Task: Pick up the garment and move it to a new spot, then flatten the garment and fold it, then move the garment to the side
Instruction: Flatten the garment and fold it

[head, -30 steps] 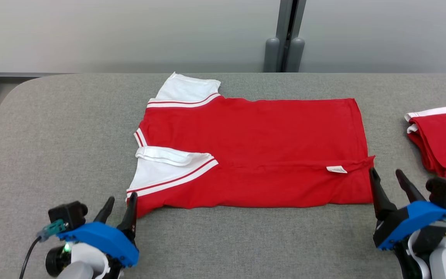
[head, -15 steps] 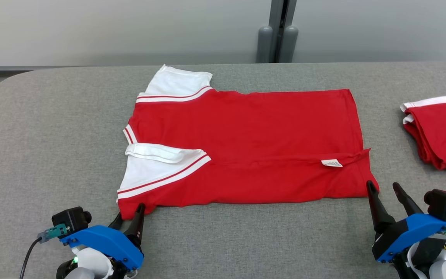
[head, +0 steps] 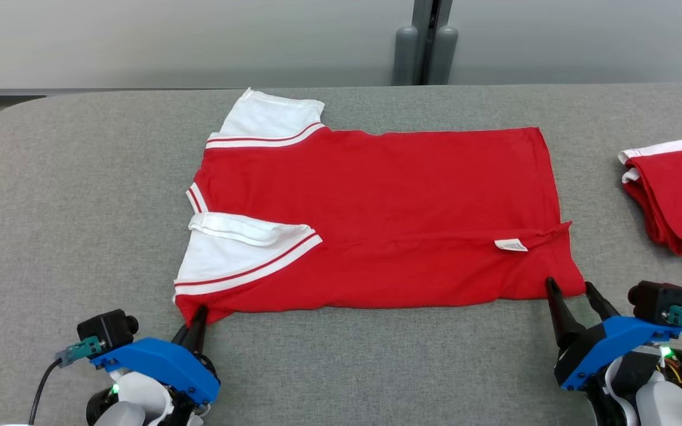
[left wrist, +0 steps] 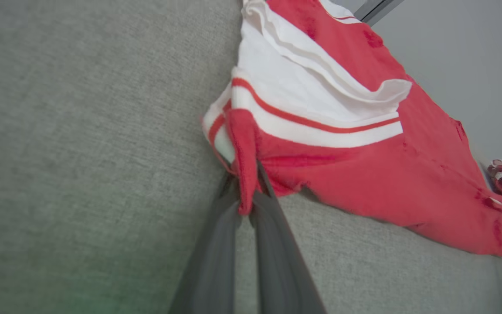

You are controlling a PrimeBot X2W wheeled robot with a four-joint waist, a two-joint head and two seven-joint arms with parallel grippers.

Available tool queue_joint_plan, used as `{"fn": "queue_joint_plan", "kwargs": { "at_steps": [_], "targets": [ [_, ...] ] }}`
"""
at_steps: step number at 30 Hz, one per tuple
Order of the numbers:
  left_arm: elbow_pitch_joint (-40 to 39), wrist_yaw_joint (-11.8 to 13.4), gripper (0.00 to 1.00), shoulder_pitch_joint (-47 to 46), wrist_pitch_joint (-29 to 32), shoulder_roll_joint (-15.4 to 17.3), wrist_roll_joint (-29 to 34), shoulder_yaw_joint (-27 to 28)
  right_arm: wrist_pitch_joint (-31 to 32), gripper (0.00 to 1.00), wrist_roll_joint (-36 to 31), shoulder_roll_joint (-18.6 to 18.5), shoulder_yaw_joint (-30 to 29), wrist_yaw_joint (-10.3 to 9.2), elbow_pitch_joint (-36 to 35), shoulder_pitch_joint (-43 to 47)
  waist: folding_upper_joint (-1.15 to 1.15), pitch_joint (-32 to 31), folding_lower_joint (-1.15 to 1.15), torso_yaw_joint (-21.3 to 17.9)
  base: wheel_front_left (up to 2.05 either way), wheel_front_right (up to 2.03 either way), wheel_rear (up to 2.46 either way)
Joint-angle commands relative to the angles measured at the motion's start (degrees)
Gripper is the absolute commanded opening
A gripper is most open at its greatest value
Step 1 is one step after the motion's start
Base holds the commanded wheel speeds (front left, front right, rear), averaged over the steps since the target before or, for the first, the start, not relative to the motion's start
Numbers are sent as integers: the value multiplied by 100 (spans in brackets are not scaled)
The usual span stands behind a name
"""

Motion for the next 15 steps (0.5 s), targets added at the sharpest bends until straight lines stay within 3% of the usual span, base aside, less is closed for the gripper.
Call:
{"fn": "queue_joint_plan", "kwargs": {
  "at_steps": [1, 2, 3, 4, 6, 7, 8, 15],
  "targets": [
    [-20, -8, 0, -105, -29, 43, 26, 38, -28, 100, 29, -13, 2, 0, 16, -78, 0, 2, 0, 9, 0, 0, 0],
    [-51, -15, 0, -121, -67, 55, 44, 44, -30, 100, 58, -13, 8, 0, 144, -130, 0, 0, 0, 24, 0, 0, 0],
    [-114, -40, 0, -149, -114, 81, 102, 26, 2, 84, 173, -14, -11, 0, 433, -246, 0, -12, 0, 53, 0, 0, 0],
    [-156, -43, 0, -156, -135, 88, 119, 17, -18, 50, 216, -13, -5, 0, 555, -318, 0, -20, 0, 70, 0, 0, 0],
    [-244, -45, 0, -174, -161, 127, 168, -5, -54, 30, 356, -14, 11, 0, 806, -448, 0, -38, 0, 96, 0, 0, 0],
    [-293, -43, 0, -183, -158, 138, 191, -20, -73, 11, 368, -14, 15, 0, 915, -496, 0, -49, 0, 104, 0, 0, 0],
    [-349, -43, 0, -187, -155, 152, 210, -36, -101, 0, 373, -13, 20, 0, 1009, -551, 0, -61, 0, 111, 0, 0, 0],
    [-818, 44, 0, -271, -16, 423, 407, -120, -310, 0, 389, -16, -60, 0, 1081, -839, 0, -141, 0, 89, 0, 0, 0]
  ]
}}
